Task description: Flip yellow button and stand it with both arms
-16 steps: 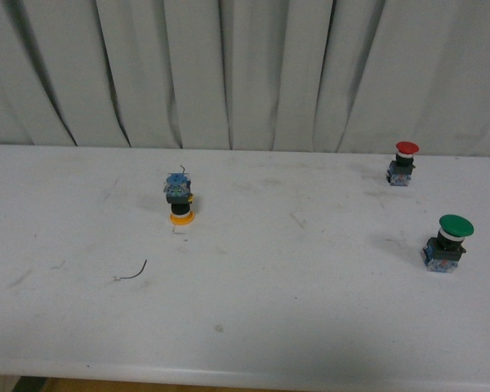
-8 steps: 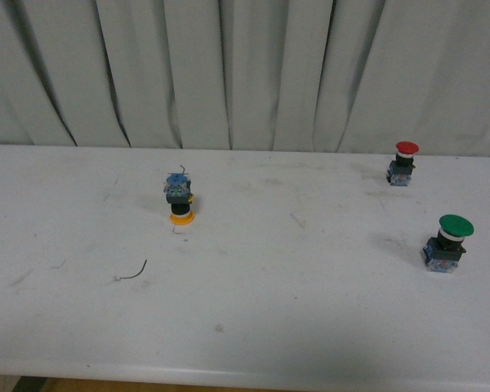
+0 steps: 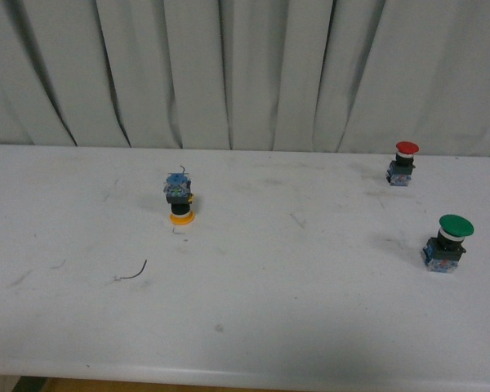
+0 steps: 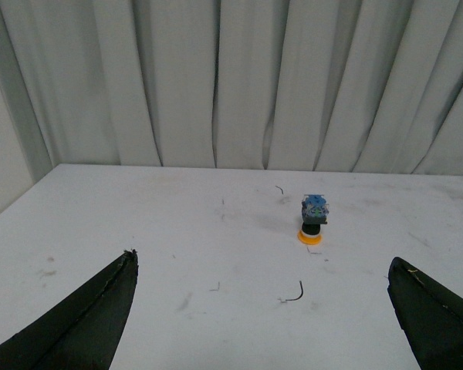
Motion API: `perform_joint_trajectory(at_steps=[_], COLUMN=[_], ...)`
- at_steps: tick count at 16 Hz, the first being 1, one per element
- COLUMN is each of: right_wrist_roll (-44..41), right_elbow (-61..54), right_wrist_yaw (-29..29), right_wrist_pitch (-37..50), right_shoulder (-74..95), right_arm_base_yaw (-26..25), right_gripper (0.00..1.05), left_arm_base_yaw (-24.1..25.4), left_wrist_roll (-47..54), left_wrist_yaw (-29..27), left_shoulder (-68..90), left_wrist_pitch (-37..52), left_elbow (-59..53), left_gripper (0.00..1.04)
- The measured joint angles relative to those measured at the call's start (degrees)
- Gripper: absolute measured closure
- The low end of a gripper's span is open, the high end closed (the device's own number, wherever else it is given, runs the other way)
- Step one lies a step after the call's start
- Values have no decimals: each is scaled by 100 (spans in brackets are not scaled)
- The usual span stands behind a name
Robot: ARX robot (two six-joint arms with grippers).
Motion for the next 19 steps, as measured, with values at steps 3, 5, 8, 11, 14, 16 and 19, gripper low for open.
perform_joint_trajectory(at_steps=[3, 5, 8, 11, 14, 16, 19], right_wrist_roll=[0, 0, 0, 0, 0, 0, 0], right_elbow=[0, 0, 0, 0, 0, 0, 0], right_wrist_yaw=[0, 0, 0, -4, -2, -2, -2], right_wrist_pitch=[0, 0, 0, -2, 0, 0, 0], right_shoulder=[0, 0, 0, 0, 0, -2, -2], right_arm_base_yaw=[0, 0, 0, 0, 0, 0, 0], right_gripper=[6, 6, 6, 6, 6, 6, 6], left_arm_base_yaw=[0, 0, -61, 186, 815, 863, 507], left_wrist_roll=[0, 0, -48, -566, -529, -444, -356], left_wrist_yaw=[0, 0, -151, -1366, -308, 160, 404], left_shoulder=[0, 0, 33, 1786, 4079, 6052, 8524], left_wrist_pitch=[-2, -2, -173, 297, 2448, 3816, 3783], left_elbow=[0, 0, 33, 702, 979, 1755, 3501], left_gripper=[7, 7, 7, 7, 7, 7, 7])
